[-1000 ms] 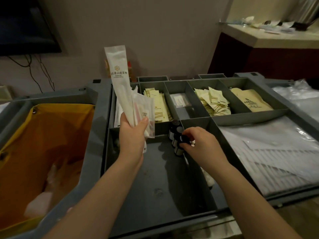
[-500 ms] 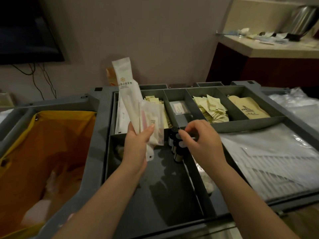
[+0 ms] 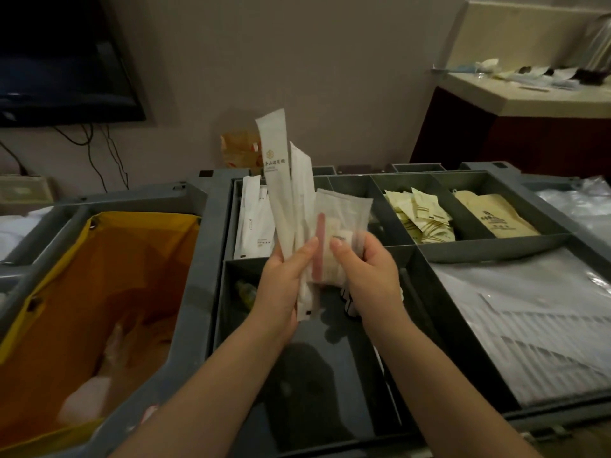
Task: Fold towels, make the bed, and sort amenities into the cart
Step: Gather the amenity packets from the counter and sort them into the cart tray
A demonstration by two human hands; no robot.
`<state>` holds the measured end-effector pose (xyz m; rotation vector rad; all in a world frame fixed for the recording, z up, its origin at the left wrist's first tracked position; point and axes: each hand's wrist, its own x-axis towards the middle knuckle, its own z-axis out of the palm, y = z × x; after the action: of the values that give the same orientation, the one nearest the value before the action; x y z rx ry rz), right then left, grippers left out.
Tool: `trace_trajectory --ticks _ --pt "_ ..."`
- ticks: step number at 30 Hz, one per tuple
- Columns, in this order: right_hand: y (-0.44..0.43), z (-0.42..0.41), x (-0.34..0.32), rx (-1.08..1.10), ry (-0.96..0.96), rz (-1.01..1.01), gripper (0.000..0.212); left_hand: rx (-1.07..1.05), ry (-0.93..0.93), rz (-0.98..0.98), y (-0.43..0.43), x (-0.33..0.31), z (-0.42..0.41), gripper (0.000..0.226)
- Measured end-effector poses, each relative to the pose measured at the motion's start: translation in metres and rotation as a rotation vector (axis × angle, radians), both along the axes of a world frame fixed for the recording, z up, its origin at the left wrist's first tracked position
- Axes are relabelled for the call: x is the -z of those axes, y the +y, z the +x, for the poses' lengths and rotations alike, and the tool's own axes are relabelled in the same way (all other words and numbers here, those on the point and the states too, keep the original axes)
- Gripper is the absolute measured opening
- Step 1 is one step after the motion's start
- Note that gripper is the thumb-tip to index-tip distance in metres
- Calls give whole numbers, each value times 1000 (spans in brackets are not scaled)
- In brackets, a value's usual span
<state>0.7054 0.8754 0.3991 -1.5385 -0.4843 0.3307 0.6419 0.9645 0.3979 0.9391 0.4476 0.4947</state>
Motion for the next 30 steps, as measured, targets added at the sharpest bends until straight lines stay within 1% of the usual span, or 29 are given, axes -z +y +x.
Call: trace_trajectory --ticks 2,5,6,7,9,10,11,12,14,17,19,20,22,24,26,27,29,30 --pt "-2 8 -6 37 28 -13 6 -44 45 18 5 4 1 30" --pt "-1 44 -17 120 -27 -104 5 -112 124 123 13 10 3 13" --pt "2 64 -19 137 -31 -152 5 -120 129 137 14 10 4 12" --pt "5 85 -21 145 -6 -201 10 -123 136 144 15 11 5 11" --pt "17 128 -19 138 152 -307 32 -125 165 161 16 12 6 10" --pt "23 144 -16 135 224 -374 40 -126 181 171 17 13 7 11" --pt "30 157 -13 126 241 -455 44 -127 193 178 18 13 7 11" --pt "37 167 -9 118 219 -524 47 -129 201 183 19 13 8 11" --pt "47 176 -2 118 155 -583 50 -130 212 180 20 12 8 15" --pt "50 174 6 177 127 -542 57 -135 221 145 21 11 7 15" --pt "46 161 7 212 23 -495 57 -130 216 102 22 9 7 9" --pt "44 150 5 194 -37 -456 54 -129 214 82 22 8 7 8" --pt "41 121 -1 99 -120 -371 44 -123 209 55 22 7 7 7" --pt "37 89 -7 -52 -174 -300 34 -112 217 54 22 7 8 7" --pt "35 63 -10 -176 -210 -283 31 -99 232 77 20 6 8 9" --pt "34 53 -11 -230 -195 -291 32 -91 235 86 19 5 7 10" --pt "33 39 -9 -326 -108 -288 34 -70 215 81 17 4 7 18" --pt "33 33 -6 -351 -73 -275 31 -66 201 70 16 3 6 22"
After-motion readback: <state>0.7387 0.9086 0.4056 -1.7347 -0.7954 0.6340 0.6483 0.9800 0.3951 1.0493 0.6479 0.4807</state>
